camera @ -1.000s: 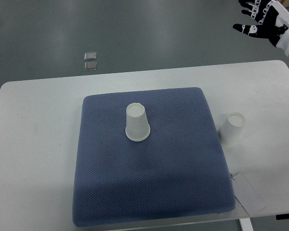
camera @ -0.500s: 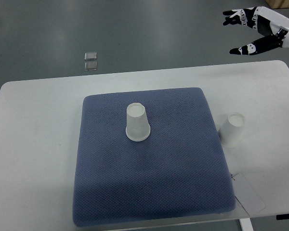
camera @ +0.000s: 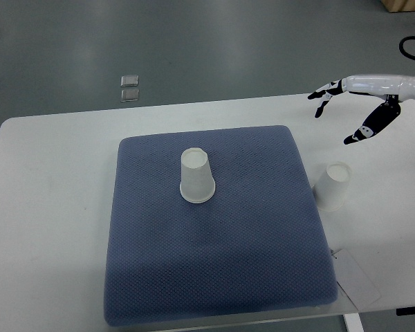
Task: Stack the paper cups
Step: 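Lower the right hand toward the white paper cup beside the pad, then close the right hand's fingers around the white paper cup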
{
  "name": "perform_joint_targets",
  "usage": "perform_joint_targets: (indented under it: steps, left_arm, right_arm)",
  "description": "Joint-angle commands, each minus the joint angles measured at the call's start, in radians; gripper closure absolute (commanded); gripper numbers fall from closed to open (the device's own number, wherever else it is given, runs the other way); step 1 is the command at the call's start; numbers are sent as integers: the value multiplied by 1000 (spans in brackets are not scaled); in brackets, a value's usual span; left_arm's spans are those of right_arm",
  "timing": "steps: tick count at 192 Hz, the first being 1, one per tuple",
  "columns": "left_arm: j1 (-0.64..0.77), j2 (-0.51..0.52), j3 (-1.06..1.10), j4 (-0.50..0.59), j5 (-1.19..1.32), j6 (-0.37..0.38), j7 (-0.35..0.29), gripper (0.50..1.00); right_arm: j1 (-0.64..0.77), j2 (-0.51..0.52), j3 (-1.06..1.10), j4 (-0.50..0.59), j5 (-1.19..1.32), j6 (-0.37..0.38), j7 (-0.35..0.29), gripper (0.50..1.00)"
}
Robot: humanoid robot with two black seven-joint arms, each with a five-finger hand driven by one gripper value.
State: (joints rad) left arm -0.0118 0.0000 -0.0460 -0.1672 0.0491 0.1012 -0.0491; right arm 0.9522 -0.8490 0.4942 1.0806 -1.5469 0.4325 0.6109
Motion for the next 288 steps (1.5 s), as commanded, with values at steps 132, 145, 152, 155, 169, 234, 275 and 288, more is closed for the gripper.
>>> perform_joint_targets:
  steps: [132,145,152,155,169,234,275,288]
  left_arm:
    - [1,0,0,0,0,0,0,500]
    - [1,0,0,0,0,0,0,500]
    - [0,0,0,0,0,0,0,500]
    - [1,0,0,0,0,0,0,500]
    - [0,0,0,0,0,0,0,500]
    - [0,0,0,0,0,0,0,500]
    - [0,0,0,0,0,0,0,500]
    - [0,0,0,0,0,0,0,500]
  right_arm:
    - [-3,25,-243,-64,-105,-201,0,574]
    - [-6,33,-244,-70,-105,-210,0,574]
    - [-7,35,-246,-70,-105,-210,0,574]
    - [-7,36,-246,-70,-105,-210,0,574]
    - [-10,47,-256,-71,-105,-212,0,574]
    - [-21,77,-276,-82,-107,-230,0,574]
    - [-21,93,-318,-111,-107,-265,0,574]
    - [-21,99,-319,-125,-107,-265,0,574]
